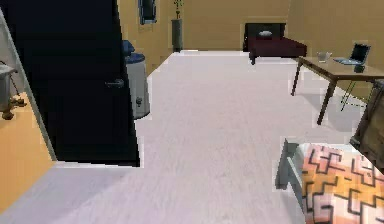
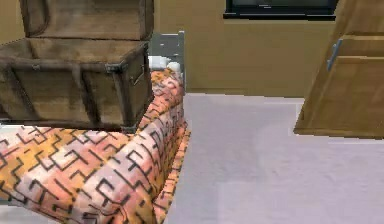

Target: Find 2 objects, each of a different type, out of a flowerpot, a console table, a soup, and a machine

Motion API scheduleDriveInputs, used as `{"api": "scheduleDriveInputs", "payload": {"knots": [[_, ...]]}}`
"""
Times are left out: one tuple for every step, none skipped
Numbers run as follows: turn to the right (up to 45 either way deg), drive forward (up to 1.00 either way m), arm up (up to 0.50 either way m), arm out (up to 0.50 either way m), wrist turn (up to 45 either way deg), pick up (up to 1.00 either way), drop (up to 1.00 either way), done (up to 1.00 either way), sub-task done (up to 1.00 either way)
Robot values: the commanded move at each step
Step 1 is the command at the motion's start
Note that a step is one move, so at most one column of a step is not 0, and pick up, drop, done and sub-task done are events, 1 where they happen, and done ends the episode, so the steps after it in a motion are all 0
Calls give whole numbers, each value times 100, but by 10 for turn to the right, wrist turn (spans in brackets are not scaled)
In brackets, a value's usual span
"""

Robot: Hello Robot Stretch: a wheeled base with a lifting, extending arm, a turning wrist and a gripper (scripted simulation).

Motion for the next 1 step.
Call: {"api": "scheduleDriveInputs", "payload": {"knots": [[0, 65, 0, 0, 0, 0, 0, 0, 0]]}}
